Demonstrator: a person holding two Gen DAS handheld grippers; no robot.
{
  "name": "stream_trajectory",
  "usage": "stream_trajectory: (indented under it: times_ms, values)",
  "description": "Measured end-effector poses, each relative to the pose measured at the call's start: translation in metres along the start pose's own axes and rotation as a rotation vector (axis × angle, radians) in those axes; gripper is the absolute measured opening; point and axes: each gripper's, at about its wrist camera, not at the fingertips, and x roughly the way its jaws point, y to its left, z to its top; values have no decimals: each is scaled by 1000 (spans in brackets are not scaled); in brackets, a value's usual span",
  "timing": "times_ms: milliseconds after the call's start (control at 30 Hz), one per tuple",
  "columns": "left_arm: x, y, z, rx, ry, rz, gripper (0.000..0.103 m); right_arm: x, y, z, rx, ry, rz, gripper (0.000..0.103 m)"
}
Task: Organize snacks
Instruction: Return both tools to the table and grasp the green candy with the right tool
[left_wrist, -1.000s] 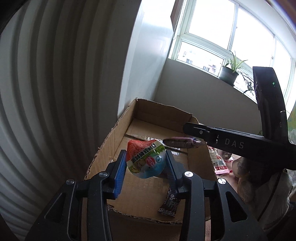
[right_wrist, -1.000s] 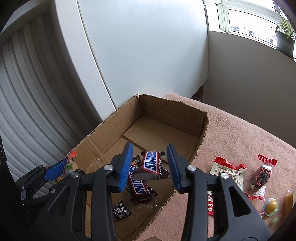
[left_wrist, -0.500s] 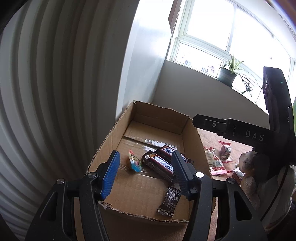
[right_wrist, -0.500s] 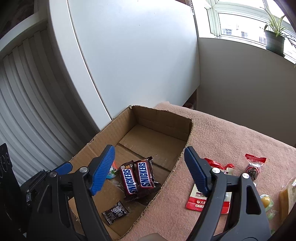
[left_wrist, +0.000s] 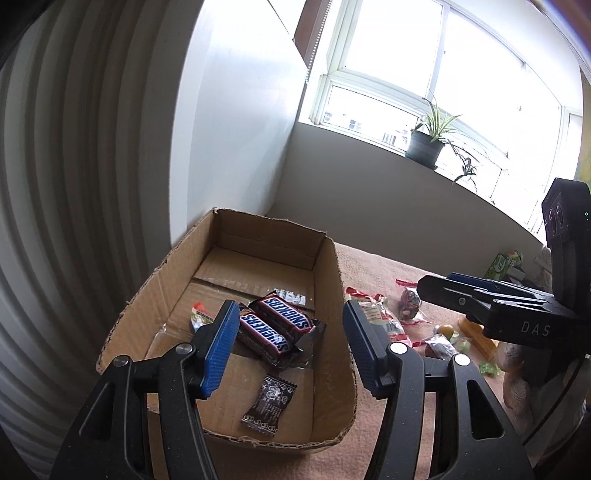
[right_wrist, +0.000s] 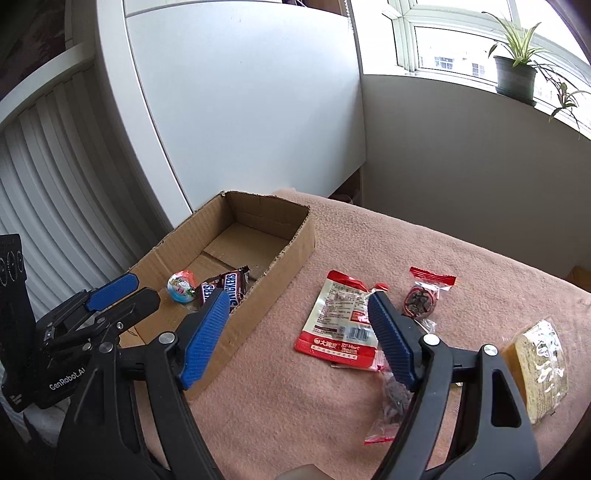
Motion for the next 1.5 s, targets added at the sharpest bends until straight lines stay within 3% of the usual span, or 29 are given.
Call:
stream_trajectory:
  times_ms: [400, 700, 833, 1000, 1500]
  values:
    - [16, -70, -10, 89, 57, -84, 57, -57, -83, -53, 75, 22, -56, 80]
    - [41, -117, -22, 114, 162, -164, 57, -62, -135, -93, 106, 95, -80, 79]
    - [54, -133, -33, 128, 222, -184, 57, -57, -154, -103, 143, 120, -48, 76]
    - [69, -141, -41, 117, 280, -187, 57, -46, -160, -106, 166, 156, 9, 62]
    - [90, -172, -53, 181, 338, -147, 58, -27, -156, -112, 58, 213, -61, 61]
